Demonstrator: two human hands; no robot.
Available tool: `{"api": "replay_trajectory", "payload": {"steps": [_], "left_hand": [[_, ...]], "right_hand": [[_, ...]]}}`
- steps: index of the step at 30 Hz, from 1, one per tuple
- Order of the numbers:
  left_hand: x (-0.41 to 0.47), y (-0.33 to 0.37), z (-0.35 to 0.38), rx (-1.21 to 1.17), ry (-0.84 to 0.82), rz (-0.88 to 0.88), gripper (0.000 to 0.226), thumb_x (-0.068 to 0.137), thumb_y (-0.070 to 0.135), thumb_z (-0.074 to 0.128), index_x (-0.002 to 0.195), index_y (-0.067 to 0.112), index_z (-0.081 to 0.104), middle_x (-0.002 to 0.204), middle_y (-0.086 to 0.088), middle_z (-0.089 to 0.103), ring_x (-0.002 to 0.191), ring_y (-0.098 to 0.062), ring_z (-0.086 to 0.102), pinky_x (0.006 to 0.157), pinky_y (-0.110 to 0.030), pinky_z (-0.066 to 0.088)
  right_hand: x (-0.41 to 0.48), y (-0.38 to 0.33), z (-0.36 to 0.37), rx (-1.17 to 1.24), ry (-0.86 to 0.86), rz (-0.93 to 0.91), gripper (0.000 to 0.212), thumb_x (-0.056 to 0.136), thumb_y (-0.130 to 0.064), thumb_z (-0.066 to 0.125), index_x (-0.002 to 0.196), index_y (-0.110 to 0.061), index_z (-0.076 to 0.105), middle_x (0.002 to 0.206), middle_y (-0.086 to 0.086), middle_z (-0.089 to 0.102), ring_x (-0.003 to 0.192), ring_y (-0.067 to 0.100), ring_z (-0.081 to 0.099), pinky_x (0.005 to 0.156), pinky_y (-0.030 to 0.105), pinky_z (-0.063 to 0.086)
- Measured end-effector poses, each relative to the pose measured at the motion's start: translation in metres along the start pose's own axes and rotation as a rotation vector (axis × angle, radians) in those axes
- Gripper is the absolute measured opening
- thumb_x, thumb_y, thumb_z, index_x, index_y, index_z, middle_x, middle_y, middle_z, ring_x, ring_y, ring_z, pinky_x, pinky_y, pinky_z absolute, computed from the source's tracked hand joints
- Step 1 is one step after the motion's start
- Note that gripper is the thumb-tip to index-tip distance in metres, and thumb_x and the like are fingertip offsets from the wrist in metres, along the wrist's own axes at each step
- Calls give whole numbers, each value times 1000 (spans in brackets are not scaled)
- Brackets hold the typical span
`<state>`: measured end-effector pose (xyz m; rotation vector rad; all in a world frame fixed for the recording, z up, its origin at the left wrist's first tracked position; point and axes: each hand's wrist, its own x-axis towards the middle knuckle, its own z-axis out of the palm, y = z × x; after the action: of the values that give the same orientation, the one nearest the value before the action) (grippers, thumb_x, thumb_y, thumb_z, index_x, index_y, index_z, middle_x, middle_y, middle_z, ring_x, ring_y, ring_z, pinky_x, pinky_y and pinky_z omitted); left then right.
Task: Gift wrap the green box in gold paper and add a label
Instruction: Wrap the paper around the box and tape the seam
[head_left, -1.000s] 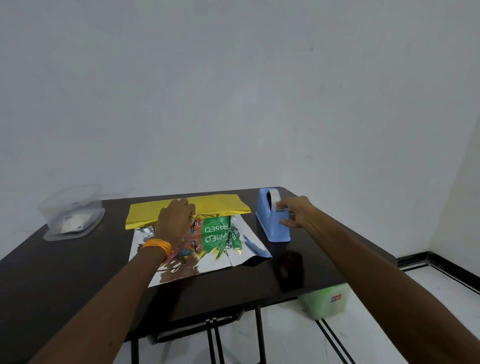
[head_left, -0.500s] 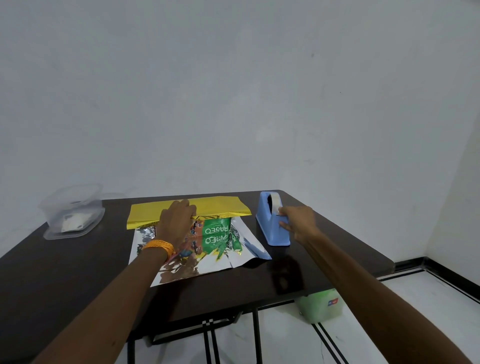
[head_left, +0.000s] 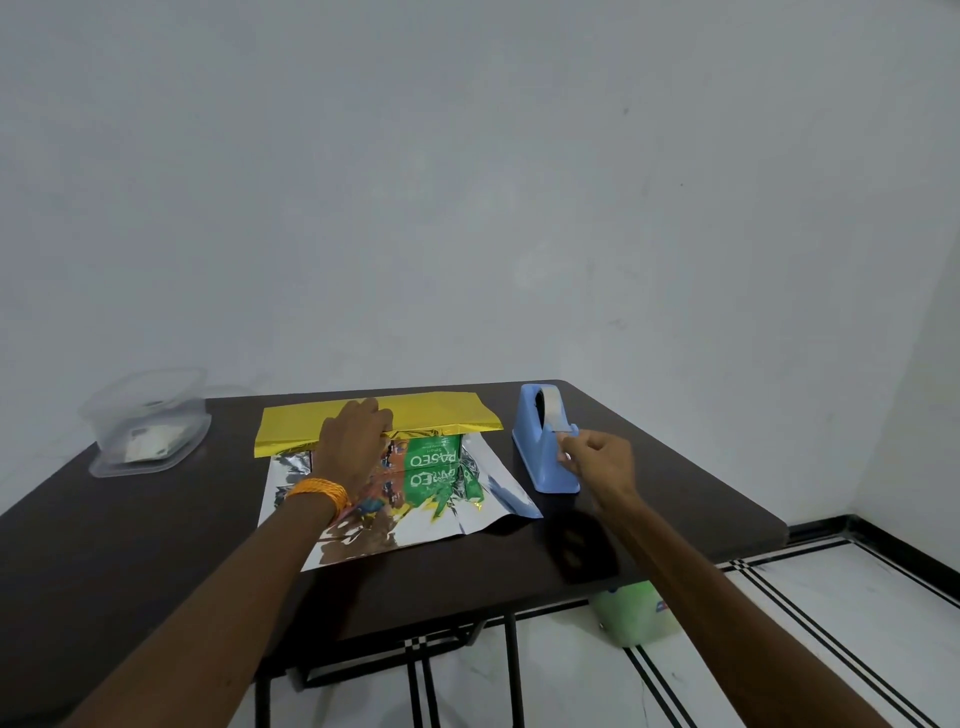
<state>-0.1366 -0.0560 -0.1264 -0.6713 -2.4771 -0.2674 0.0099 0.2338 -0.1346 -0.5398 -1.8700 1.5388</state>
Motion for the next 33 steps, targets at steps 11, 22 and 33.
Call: {"api": "replay_trajectory", "payload": {"steps": [11, 22, 33], "left_hand": [[-2, -3, -2, -27, 17, 2, 9, 90, 16, 65, 98, 18, 65, 99, -2, 58, 97, -25, 55, 76, -41, 50], [-2, -8, -6, -87, 13, 19, 15, 87, 17, 66, 101, 22, 66, 101, 0, 56, 99, -23, 53, 76, -38, 47], [-7, -28, -18, -206, 29, 158, 18, 90, 24, 68, 106, 16, 71, 100, -3, 62, 97, -22, 53, 81, -39, 46]], "right_hand": [[-30, -10, -6, -393, 254, -409, 19, 89, -31, 63, 75, -20, 61, 95, -7, 57, 79, 10, 57, 67, 33, 48], [-25, -44, 150, -455, -424, -750, 43, 79, -13, 78, 118, -23, 63, 123, -3, 63, 112, 18, 59, 91, 35, 49], [1, -29, 174, -489, -500, -747, 61, 78, -16, 83, 132, -28, 56, 94, -3, 71, 86, 14, 66, 76, 28, 51]]}}
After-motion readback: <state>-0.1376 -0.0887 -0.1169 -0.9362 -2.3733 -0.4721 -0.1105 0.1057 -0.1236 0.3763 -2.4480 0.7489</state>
